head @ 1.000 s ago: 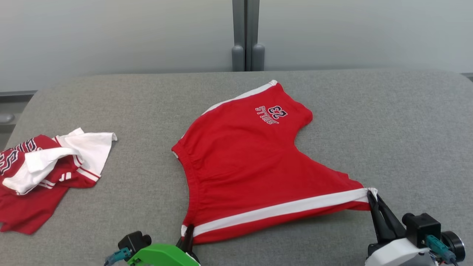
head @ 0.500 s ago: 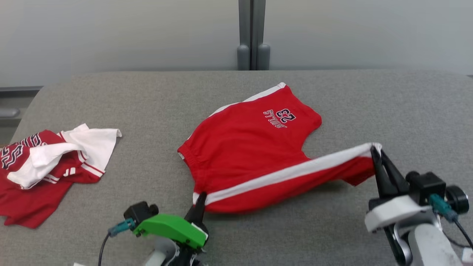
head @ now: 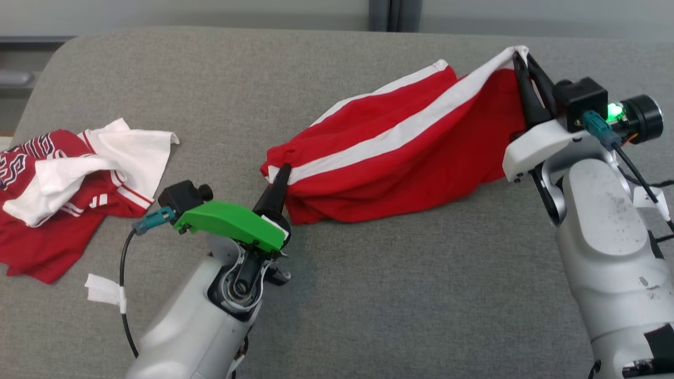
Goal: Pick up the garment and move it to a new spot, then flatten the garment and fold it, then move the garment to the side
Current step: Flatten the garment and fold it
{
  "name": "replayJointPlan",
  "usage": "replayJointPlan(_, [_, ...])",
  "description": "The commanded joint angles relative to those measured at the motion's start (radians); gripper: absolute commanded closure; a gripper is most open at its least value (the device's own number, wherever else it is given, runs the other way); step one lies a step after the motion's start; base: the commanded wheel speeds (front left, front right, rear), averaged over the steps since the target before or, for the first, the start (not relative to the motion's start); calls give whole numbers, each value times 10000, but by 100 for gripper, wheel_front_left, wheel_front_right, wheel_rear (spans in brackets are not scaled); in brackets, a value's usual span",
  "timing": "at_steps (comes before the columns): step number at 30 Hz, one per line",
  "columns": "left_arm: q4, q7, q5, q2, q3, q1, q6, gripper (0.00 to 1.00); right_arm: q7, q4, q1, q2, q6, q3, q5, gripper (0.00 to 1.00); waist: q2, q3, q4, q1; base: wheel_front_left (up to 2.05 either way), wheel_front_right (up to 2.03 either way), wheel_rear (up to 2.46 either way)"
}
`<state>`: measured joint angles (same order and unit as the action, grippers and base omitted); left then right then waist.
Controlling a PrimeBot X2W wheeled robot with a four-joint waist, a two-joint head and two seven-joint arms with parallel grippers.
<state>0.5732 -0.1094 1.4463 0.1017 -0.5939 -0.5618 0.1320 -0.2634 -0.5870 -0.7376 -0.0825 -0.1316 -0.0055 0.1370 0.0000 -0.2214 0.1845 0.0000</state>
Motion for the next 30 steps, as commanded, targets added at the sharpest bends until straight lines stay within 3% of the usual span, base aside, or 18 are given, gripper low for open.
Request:
replayJointPlan(1, [86,0,-43,-25,26,-348,-30,100,-20,-278,-336,-4,18,-134,184,100,0,-802,400,0,0,0,0])
replayJointPlan(10, [705,-303,-19,-161,65,-1320,-29,100,-18,-1652,-2052,240,18,-1079,1589,100,0,-1535,581,0,0,0,0])
replayJointPlan(11, [774,-352,-11,-163,92,-1383,-29,61,-20,-1742,-2138,255,18,-1217,1744,100,0,-1575,603,0,0,0,0])
replayJointPlan(12, [879,-437,-25,-174,87,-1435,-29,11,-18,-1868,-2203,268,18,-1369,1954,100,0,-1603,619,0,0,0,0])
replayJointPlan(13, [969,-497,-70,-182,73,-1473,-29,0,-18,-1989,-2248,271,18,-1510,2065,78,0,-1618,631,0,0,0,0])
replayJointPlan(14, [1049,-614,-113,-194,61,-1517,-29,0,-18,-2155,-2337,272,18,-1678,2177,0,0,-1633,646,0,0,0,0])
replayJointPlan(18, [1313,-1015,-445,-128,-97,-1527,-29,0,-20,-2266,-2423,301,18,-1651,2046,0,0,-1610,712,0,0,0,0])
replayJointPlan(21, [1442,-1432,-1403,218,-358,-1463,-29,0,-18,-2109,-2057,280,18,-1598,1833,0,0,-1457,728,0,0,0,0])
replayJointPlan(23, [1548,-1558,-2389,449,-301,-1382,-29,0,-20,-2012,-1842,295,18,-1566,1714,0,0,-1342,740,0,0,0,0])
replayJointPlan(25, [1341,-1561,-3737,641,469,-1169,-58,0,-20,-1905,-1593,298,18,-1543,1636,0,0,-1227,764,0,0,0,0])
replayJointPlan(30, [308,-1545,-7215,466,2052,56,-362,0,-18,-2094,-960,293,18,-1577,1438,0,0,-883,768,0,0,0,0])
